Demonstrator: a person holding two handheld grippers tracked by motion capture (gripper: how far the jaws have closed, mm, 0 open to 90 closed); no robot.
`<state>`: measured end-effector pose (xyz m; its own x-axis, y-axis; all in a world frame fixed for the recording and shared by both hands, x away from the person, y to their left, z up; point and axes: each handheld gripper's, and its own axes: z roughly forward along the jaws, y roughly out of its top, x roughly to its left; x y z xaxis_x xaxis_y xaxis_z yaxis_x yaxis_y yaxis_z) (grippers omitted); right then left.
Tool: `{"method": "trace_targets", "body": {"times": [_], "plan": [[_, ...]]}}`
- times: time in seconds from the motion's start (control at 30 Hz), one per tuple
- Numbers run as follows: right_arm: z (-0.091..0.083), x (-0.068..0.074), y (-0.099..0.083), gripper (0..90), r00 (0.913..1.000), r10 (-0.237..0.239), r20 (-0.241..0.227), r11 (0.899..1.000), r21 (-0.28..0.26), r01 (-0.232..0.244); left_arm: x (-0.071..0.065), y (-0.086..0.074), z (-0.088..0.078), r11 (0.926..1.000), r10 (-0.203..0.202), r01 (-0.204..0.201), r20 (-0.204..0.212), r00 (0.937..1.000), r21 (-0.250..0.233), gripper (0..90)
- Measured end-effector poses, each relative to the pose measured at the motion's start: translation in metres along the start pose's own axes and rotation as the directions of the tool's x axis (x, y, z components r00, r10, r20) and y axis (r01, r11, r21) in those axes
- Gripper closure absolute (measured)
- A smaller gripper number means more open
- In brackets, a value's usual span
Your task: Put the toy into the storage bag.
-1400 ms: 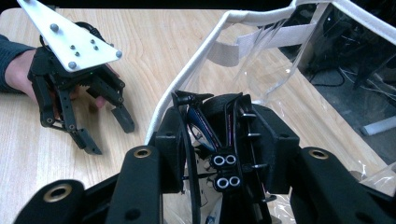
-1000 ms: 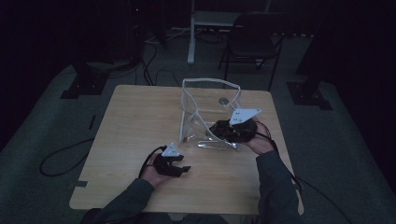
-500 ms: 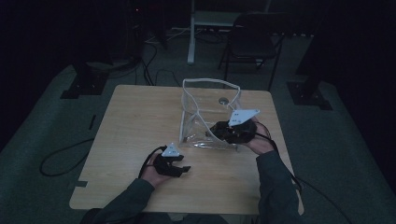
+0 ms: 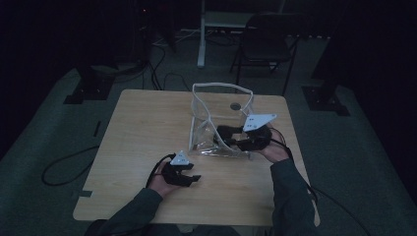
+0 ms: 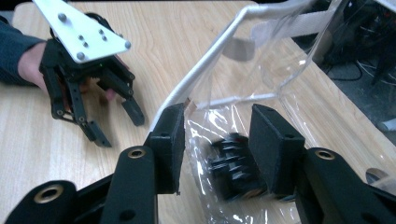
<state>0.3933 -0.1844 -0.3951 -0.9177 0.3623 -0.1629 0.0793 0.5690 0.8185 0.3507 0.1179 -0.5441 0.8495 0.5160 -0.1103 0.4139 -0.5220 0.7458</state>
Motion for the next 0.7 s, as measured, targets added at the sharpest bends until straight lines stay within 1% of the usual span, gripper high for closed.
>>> {"method": "trace_targets", "body": {"times": [0.07, 0.13, 0.27, 0.3, 0.33, 0.37, 0.5, 0.7], "plan": [[-0.003, 0.001, 0.0, 54.0, 0.9997, 0.001, 0.026, 1.0, -0.017, -0.001, 0.0, 0.0, 0.0, 1.0, -0.003, 0.003, 0.0, 1.0, -0.001, 40.6], [-0.008, 0.002, 0.0, 52.0, 0.9985, 0.01, 0.055, 0.999, -0.053, -0.007, 0.0, 0.0, 0.0, 1.0, -0.002, 0.002, 0.0, 1.0, -0.001, 40.6], [-0.017, 0.007, -0.001, 51.4, 0.9956, 0.02, 0.092, 0.995, -0.102, -0.01, 0.0, 0.0, 0.0, 1.0, -0.003, 0.003, 0.002, 1.0, -0.001, 40.5], [-0.017, 0.007, -0.001, 51.4, 0.9956, 0.02, 0.092, 0.995, -0.102, -0.01, 0.0, 0.0, 0.0, 1.0, -0.003, 0.003, 0.002, 1.0, -0.001, 40.5], [-0.02, 0.01, -0.001, 50.8, 0.995, 0.016, 0.098, 0.994, -0.111, -0.005, 0.0, 0.0, 0.0, 1.0, -0.002, 0.002, 0.002, 1.0, -0.001, 40.5], [-0.024, 0.015, -0.003, 50.1, 0.9936, 0.013, 0.112, 0.991, -0.134, 0.002, 0.0, 0.0, 0.0, 1.0, -0.002, 0.002, 0.002, 1.0, -0.001, 40.5], [-0.031, 0.028, -0.008, 49.3, 0.9917, 0.021, 0.127, 0.985, -0.172, 0.001, 0.0, 0.0, 0.0, 1.0, -0.002, 0.002, 0.002, 1.0, -0.001, 40.5], [-0.032, 0.046, -0.02, 48.4, 0.9907, 0.022, 0.134, 0.983, -0.186, 0.004, 0.0, 0.0, 0.0, 1.0, -0.002, 0.002, 0.003, 1.0, -0.002, 40.4]]}}
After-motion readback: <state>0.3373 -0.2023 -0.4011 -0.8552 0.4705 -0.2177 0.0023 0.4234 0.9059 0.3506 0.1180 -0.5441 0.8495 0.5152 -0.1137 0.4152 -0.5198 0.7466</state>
